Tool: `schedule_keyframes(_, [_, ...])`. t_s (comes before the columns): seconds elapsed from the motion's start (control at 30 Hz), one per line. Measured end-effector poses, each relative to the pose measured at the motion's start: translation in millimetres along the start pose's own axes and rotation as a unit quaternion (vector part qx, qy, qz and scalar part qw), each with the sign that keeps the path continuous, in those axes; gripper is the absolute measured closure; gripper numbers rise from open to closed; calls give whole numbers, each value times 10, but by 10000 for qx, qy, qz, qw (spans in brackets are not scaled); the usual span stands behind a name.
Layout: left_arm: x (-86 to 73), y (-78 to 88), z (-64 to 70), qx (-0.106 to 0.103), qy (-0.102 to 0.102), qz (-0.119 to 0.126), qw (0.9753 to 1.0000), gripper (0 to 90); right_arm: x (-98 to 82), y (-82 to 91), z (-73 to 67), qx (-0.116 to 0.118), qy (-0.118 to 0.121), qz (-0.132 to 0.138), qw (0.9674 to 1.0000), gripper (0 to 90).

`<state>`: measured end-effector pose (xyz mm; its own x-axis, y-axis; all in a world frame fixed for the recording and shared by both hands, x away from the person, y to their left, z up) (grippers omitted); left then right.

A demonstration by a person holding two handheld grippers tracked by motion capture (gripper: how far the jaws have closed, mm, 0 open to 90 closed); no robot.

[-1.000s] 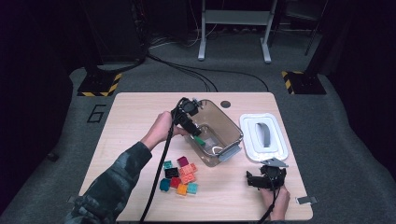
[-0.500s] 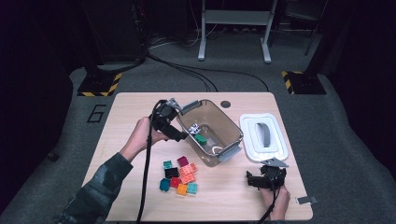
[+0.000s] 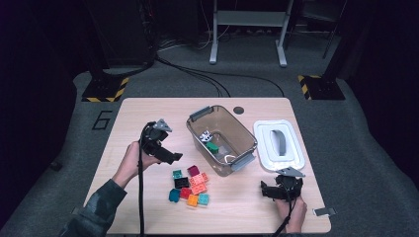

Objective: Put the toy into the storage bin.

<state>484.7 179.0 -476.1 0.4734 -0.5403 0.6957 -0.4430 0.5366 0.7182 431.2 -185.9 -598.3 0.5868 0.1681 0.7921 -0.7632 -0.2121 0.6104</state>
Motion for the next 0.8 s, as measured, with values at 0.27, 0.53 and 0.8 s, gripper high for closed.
schedule_keyframes(0.27, [-408,-274,-57,-40,205,-137,9997,12,0,0,0,1,1,-2,10000,23])
schedule_keyframes(0.53, [-698,-539,-108,-2,379,-408,9984,36,0,0,-1,1,-1,0,10000,23])
schedule_keyframes(0.8, [-792,-672,-161,233,289,-570,9977,44,0,0,0,0,-1,1,10000,23])
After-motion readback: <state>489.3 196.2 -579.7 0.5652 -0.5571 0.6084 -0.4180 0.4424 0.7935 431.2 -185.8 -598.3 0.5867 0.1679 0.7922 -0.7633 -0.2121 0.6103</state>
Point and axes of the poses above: each handheld gripper's, and its own axes: y roughly backward along the jaws, x roughly out of its top, z roughly to its right, the point moved 10 cm from there along -y, roughly forward along the jaws, and after that the axes turned 6 degrees about z, right-handed, at the moved point
